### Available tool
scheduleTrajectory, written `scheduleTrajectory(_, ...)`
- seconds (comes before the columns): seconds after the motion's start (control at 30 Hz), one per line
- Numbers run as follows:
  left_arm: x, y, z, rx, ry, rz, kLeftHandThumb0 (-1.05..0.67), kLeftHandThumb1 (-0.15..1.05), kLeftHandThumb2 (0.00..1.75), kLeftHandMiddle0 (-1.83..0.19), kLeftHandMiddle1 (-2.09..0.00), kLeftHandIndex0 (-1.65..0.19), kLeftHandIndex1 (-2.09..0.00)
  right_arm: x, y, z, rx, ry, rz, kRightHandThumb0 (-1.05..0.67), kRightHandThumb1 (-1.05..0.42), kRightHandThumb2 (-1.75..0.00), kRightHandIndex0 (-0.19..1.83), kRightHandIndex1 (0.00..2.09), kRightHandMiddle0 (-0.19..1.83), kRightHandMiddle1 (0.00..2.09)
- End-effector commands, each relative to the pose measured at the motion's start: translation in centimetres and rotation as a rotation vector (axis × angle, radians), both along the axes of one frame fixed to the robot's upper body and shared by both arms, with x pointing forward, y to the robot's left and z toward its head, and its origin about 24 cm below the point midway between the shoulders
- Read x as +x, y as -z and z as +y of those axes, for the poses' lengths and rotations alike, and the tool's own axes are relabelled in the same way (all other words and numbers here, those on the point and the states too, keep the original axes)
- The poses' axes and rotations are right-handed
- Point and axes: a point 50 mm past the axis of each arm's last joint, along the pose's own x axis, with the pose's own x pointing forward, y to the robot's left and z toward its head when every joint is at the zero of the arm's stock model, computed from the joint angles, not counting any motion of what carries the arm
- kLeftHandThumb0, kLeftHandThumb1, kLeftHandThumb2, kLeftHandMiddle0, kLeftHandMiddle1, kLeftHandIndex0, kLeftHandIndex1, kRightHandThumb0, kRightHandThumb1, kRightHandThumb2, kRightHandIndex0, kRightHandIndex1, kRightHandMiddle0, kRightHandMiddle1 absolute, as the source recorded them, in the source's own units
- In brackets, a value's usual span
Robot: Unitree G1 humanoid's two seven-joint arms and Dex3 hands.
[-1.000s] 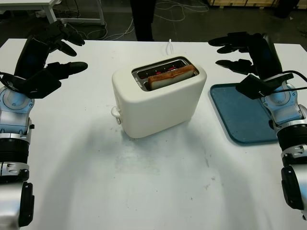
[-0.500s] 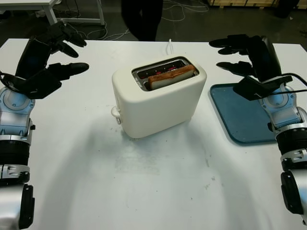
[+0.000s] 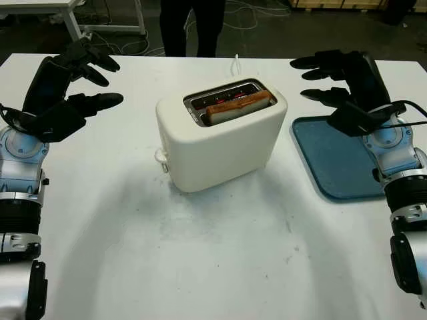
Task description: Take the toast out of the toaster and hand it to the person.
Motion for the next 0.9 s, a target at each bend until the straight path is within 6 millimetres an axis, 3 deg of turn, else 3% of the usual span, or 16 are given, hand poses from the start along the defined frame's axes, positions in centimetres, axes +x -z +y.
scheduleTrajectory(0.0, -0.04, -0.07, -0.07, 0.019, 0.006, 0.007, -0.97, 0.92, 0.06, -0.34, -1.36, -0.32, -1.24, 0.17, -0.58, 0.32, 0.032, -0.011, -0.009, 0.22, -0.78, -0.01, 1.04, 0.12, 0.96, 0.02)
scheduleTrajectory(0.87, -0.29, 0.21, 0.27, -0.006, 0.005, 0.031, -0.95, 0.91, 0.02, -0.38, -1.33, -0.33, -1.22, 0.20, -0.05, -0.06, 0.014, 0.035, 0.024, 0.12, -0.79, 0.00, 1.02, 0.05, 0.93, 0.00)
